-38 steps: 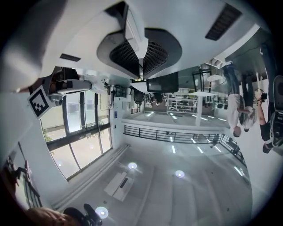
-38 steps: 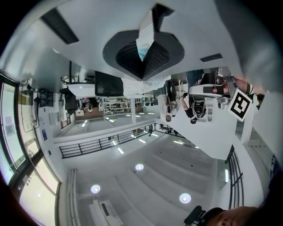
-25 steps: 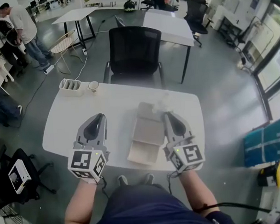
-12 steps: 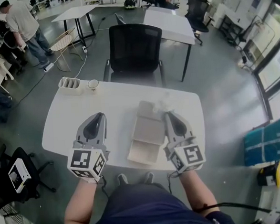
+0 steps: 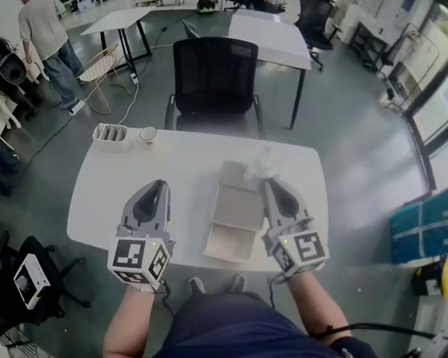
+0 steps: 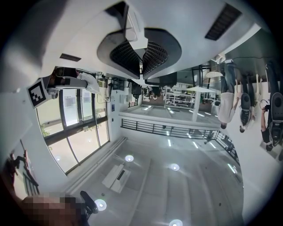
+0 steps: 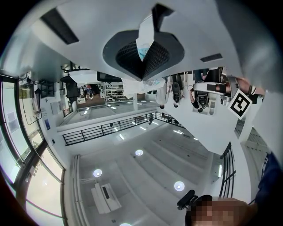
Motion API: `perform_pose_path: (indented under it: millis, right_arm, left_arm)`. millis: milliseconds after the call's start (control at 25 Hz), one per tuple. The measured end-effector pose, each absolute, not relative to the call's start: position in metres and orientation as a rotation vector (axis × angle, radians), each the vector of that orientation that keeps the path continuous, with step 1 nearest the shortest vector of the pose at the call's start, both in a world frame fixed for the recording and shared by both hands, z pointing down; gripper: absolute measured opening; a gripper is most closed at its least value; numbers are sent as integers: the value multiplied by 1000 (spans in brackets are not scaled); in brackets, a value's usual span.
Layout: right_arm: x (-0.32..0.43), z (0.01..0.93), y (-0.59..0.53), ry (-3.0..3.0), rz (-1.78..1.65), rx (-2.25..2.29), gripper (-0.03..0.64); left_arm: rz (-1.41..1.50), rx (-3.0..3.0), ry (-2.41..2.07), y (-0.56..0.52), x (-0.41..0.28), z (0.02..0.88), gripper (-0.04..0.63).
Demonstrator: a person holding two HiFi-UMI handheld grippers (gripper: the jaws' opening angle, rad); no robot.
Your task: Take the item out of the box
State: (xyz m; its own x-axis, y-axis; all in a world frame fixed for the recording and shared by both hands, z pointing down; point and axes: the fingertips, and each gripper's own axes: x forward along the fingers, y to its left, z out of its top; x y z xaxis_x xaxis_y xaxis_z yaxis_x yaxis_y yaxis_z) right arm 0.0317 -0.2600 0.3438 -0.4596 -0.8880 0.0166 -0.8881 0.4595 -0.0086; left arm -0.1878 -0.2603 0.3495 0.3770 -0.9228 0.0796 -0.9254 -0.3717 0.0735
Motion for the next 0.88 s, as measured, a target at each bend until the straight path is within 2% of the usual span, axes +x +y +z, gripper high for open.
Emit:
perform_pose_path:
  millis: [880]
  right_arm:
    - [40, 347, -261, -2685, 53, 1637, 17]
  left_arm:
    - [61, 2503, -1700, -261, -184, 357, 47]
